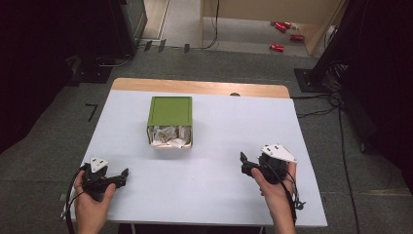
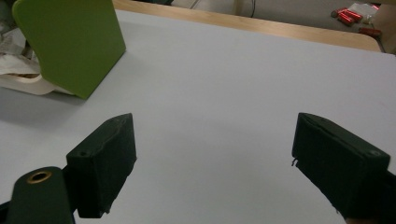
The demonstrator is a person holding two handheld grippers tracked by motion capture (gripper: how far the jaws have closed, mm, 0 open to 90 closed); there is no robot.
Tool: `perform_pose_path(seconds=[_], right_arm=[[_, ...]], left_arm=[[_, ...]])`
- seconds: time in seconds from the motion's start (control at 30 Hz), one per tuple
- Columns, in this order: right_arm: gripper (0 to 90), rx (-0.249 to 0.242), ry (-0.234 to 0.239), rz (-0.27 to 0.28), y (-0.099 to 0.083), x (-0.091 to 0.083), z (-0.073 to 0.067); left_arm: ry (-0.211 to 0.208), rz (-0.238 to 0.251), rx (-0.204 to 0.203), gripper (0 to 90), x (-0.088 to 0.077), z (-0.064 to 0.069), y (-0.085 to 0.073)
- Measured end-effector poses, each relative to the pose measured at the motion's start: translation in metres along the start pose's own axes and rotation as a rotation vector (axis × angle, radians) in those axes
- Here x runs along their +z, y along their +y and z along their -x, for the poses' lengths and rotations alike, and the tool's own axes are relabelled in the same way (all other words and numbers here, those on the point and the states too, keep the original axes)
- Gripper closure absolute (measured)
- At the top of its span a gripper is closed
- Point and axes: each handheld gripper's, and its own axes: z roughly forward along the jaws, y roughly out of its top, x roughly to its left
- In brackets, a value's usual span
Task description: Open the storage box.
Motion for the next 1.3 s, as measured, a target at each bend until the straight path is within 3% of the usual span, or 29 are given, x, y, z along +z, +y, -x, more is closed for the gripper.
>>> perform_pose_path(seconds=[0.7, 1.3], right_arm=[[13.9, -0.048, 0.071, -0.001, 0.016, 0.023, -0.044], [13.9, -0.042, 0.124, -0.005, 0.024, 0.042, -0.071]], left_arm=[[-0.001, 0.0, -0.001, 11.0, 0.0, 0.0, 0.0], [-0.001, 0.001, -0.002, 11.0, 0.0, 0.0, 0.0]])
